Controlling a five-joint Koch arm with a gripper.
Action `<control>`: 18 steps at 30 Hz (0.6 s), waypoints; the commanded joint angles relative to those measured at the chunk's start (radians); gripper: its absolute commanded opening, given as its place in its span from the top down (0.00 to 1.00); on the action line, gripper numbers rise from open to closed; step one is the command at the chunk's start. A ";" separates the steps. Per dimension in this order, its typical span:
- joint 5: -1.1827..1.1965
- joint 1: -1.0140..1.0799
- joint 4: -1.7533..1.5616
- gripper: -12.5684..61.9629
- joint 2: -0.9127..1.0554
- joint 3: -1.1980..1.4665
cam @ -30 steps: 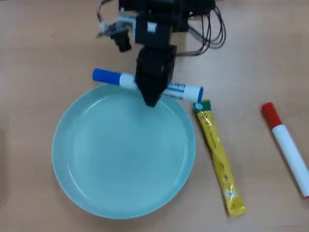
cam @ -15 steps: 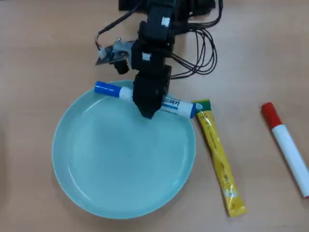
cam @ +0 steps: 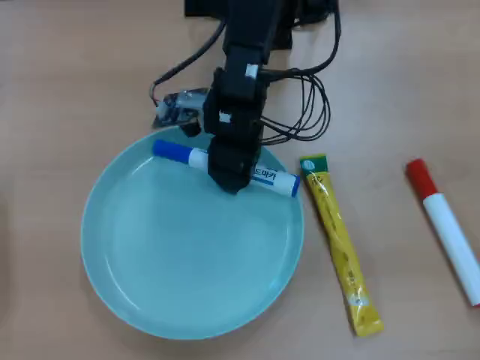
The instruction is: Pick up the blue pen, then put it in the green bowl
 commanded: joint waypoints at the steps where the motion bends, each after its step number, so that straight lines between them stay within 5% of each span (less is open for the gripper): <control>1: -0.003 -0.003 -0.074 0.93 0.011 -0.123; 15: -0.005 -0.006 -0.095 0.92 -0.038 -0.146; 18: -0.009 0.000 -0.095 0.86 -0.038 -0.143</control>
